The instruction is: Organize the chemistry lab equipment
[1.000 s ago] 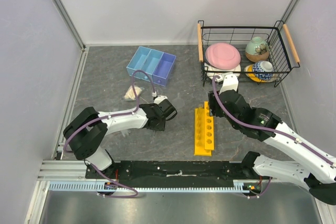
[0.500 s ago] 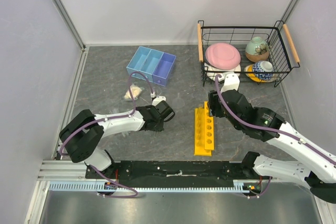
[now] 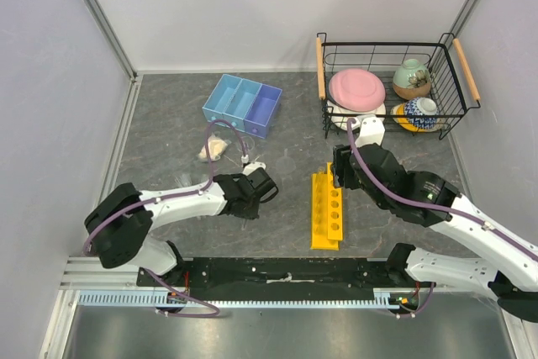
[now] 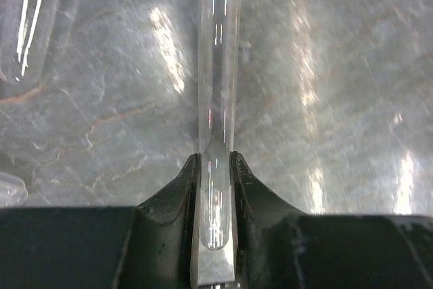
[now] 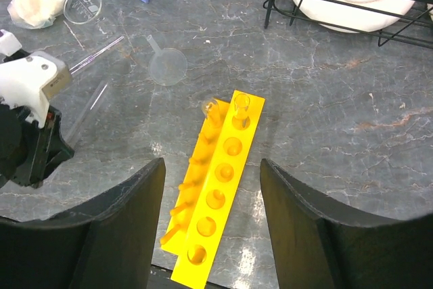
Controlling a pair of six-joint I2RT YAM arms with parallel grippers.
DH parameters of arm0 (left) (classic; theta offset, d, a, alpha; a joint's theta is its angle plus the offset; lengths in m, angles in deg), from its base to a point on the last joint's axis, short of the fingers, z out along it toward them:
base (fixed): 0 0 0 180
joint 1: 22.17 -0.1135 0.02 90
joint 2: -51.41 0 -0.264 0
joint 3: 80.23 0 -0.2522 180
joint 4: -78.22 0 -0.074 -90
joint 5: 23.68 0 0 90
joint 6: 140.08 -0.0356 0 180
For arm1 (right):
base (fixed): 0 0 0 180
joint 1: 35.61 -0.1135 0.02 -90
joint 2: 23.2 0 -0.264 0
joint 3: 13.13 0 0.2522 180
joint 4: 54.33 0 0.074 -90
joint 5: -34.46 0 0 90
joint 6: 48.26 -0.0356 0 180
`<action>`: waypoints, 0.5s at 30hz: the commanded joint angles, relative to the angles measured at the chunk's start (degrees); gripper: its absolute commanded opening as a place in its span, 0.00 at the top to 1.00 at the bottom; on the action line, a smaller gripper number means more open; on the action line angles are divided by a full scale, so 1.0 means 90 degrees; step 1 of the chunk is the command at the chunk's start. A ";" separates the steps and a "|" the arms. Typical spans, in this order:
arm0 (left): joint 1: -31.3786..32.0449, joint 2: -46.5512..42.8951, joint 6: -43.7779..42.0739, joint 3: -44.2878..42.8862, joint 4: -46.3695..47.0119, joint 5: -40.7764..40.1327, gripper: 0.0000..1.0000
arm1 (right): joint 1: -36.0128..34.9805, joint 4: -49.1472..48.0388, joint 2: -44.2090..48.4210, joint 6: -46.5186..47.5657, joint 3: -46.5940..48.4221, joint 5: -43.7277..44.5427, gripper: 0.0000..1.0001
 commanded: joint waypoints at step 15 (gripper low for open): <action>0.0382 -0.2661 -0.2265 -0.1686 -0.0778 0.4621 0.98 | -0.0078 -0.0639 0.0841 -0.0381 -0.0200 -0.2669 0.33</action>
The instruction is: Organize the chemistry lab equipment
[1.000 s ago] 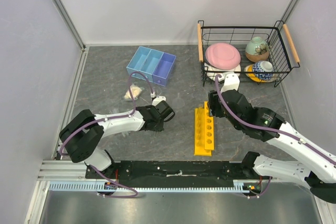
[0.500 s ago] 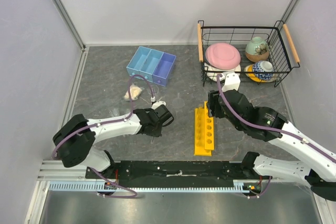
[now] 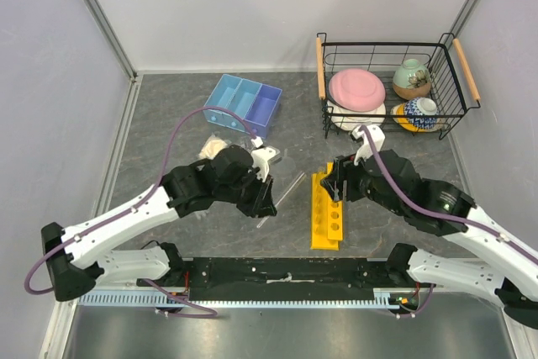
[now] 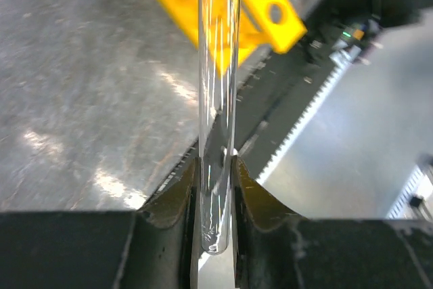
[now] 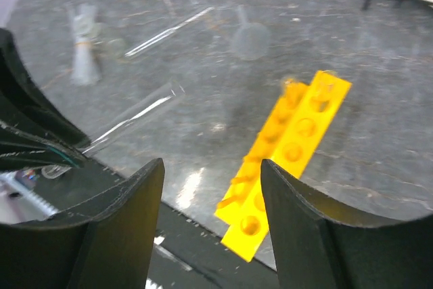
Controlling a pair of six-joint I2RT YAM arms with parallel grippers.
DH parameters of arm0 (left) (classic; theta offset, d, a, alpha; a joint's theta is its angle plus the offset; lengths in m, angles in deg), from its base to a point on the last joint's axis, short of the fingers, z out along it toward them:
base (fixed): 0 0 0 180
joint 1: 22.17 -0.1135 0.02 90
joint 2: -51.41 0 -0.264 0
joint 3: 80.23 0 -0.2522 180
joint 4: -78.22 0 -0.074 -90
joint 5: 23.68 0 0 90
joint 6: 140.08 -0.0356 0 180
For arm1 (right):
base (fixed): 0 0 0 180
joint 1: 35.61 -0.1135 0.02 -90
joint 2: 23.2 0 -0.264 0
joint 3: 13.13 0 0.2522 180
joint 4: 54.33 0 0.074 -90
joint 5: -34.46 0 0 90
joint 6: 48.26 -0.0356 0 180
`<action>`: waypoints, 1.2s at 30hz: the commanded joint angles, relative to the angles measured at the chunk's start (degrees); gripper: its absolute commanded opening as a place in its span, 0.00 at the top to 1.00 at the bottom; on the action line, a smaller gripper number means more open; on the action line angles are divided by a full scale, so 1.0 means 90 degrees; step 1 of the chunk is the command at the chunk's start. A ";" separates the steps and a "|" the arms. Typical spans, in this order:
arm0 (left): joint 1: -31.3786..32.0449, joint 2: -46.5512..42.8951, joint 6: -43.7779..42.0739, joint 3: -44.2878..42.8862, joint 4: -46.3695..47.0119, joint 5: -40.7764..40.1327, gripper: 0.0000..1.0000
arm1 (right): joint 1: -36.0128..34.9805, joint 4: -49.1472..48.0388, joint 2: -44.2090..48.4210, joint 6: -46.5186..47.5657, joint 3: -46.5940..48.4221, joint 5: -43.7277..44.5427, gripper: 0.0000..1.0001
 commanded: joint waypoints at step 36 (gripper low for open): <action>-0.1601 -0.1103 0.1550 0.2444 0.7470 0.6459 0.98 | -0.0029 -0.2000 0.0373 -0.0907 0.0636 -0.3352 0.36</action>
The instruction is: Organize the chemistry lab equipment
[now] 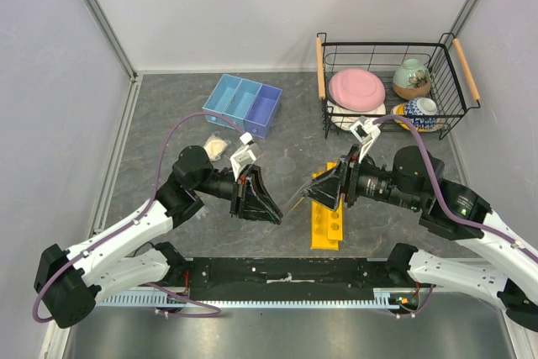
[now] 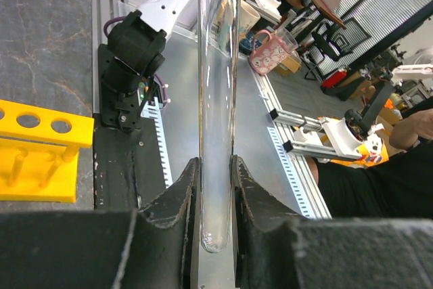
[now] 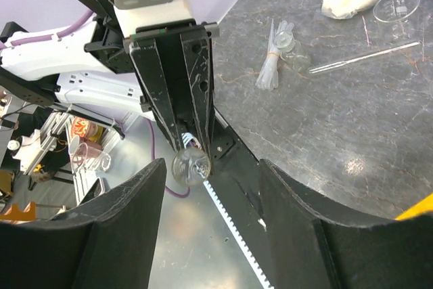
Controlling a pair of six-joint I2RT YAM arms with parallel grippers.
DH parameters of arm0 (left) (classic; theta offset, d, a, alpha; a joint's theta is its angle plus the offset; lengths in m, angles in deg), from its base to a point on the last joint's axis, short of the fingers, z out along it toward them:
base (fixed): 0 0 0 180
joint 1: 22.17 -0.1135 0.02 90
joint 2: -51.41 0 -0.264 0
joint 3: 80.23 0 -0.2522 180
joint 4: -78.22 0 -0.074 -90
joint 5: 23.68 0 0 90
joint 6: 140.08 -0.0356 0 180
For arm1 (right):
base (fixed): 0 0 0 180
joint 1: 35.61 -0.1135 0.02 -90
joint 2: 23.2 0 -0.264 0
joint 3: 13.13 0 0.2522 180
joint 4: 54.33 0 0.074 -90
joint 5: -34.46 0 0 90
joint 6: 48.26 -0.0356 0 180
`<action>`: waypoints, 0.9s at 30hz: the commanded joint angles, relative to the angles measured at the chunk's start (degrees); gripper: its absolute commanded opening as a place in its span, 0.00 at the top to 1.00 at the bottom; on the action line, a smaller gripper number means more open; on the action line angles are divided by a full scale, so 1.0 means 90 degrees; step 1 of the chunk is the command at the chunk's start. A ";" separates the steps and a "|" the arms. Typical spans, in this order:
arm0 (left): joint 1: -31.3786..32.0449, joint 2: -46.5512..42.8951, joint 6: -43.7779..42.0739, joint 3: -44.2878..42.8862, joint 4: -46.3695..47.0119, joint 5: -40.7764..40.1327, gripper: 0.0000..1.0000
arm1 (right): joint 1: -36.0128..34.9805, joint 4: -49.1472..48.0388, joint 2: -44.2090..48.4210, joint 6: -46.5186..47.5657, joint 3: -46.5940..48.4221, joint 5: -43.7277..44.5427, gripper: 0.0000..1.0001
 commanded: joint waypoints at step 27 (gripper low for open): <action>-0.0147 -0.0042 0.0489 0.0064 0.0745 0.0288 0.96 | -0.0026 -0.0573 -0.0164 -0.0130 0.0503 -0.0129 0.75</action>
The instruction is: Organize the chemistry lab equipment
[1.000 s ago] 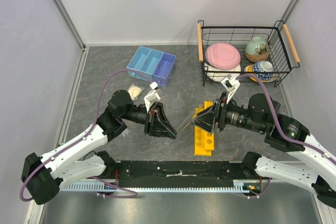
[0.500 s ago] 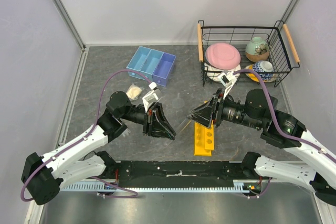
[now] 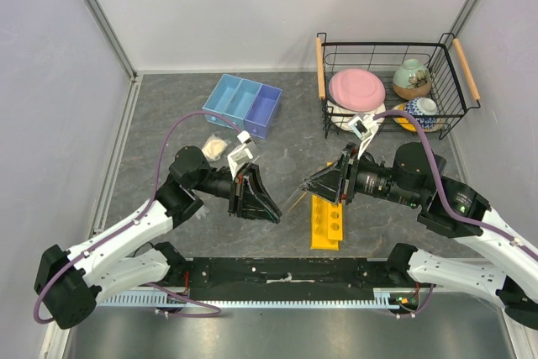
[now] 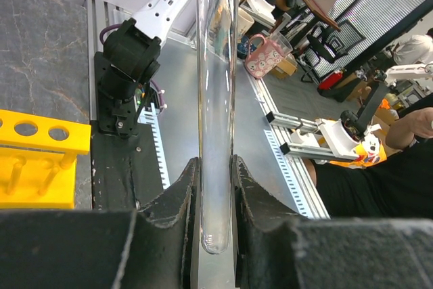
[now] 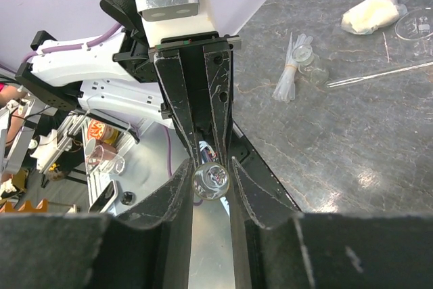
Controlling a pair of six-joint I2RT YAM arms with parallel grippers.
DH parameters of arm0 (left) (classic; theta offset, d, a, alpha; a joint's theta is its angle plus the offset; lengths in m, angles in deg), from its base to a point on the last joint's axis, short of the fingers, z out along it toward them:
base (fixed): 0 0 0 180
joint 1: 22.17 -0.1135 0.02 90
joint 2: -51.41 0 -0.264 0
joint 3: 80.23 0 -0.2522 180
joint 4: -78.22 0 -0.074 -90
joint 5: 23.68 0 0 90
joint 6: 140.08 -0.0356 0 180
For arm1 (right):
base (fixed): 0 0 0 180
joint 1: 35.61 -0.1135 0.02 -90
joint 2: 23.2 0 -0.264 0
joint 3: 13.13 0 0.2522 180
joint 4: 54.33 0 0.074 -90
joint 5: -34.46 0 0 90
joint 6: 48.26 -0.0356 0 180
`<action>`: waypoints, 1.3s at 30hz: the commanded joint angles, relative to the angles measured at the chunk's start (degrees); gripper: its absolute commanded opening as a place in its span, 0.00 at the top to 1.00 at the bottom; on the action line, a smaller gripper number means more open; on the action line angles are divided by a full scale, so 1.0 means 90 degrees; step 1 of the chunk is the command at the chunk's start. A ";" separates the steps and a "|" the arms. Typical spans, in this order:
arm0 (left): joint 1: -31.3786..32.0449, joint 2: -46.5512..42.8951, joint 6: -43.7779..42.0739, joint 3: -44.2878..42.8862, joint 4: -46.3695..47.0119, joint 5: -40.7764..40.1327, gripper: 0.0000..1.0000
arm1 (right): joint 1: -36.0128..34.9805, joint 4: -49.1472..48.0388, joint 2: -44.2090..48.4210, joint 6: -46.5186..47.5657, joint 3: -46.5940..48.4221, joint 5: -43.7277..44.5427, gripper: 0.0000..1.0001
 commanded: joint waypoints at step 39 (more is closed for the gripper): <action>-0.0108 0.0038 -0.1460 -0.1676 -0.6320 -0.6207 0.05 | -0.0029 0.1981 -0.1117 0.0909 0.0265 0.5893 0.78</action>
